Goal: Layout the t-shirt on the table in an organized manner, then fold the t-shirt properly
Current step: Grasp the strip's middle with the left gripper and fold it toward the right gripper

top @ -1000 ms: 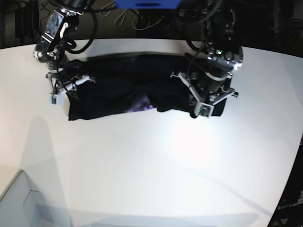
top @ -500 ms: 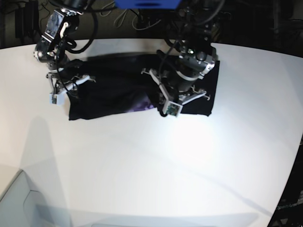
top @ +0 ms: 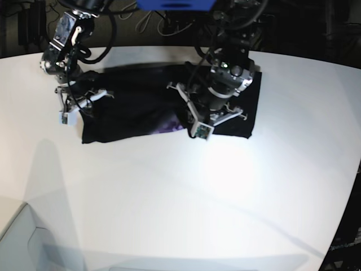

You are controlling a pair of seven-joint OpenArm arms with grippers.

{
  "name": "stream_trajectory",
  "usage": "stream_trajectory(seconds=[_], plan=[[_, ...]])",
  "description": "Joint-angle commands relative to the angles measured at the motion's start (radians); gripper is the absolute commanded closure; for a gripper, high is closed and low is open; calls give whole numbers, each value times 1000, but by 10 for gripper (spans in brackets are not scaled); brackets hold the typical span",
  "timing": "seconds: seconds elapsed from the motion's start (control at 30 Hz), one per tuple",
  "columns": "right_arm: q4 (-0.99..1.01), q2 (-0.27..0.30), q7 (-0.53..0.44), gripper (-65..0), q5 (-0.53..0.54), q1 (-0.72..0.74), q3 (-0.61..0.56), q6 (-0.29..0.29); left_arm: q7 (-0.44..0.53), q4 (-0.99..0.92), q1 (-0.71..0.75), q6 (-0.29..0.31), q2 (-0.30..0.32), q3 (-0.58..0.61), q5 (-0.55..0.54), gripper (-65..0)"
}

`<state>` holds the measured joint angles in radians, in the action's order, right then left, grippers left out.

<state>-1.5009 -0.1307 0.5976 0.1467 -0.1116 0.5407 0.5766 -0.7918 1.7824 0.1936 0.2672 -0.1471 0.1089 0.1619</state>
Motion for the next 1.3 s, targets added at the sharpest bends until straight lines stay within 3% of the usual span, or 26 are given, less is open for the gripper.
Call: stream_trajectory(seconds=[0.0, 0.17, 0.47, 0.77, 0.87, 1.13, 1.2, 1.27], plan=[[0, -2, 60, 0, -39, -6, -1, 0, 24, 23, -13, 1, -10, 15, -35, -5], [0, -2, 60, 0, -39, -6, -1, 0, 21, 15, -27, -1, -10, 15, -80, -5], [0, -1, 60, 0, -39, -6, -3, 0, 21, 14, -39, -1, -10, 99, -77, -5], [0, -1, 60, 0, -37, -6, -3, 0, 12, -25, -41, -1, -10, 97, -74, -7], [0, -1, 60, 0, -37, -6, -3, 0, 19, -48, -52, -1, -10, 96, -83, -68], [0, -1, 60, 0, -37, -6, -3, 0, 24, 33, -42, 5, -10, 97, -178, -378], [0, -1, 60, 0, -37, -6, -3, 0, 22, 69, -41, 5, -10, 94, -193, -402], [0, -1, 60, 0, -37, -6, -3, 0, 21, 83, -38, 5, -10, 87, -189, -380]])
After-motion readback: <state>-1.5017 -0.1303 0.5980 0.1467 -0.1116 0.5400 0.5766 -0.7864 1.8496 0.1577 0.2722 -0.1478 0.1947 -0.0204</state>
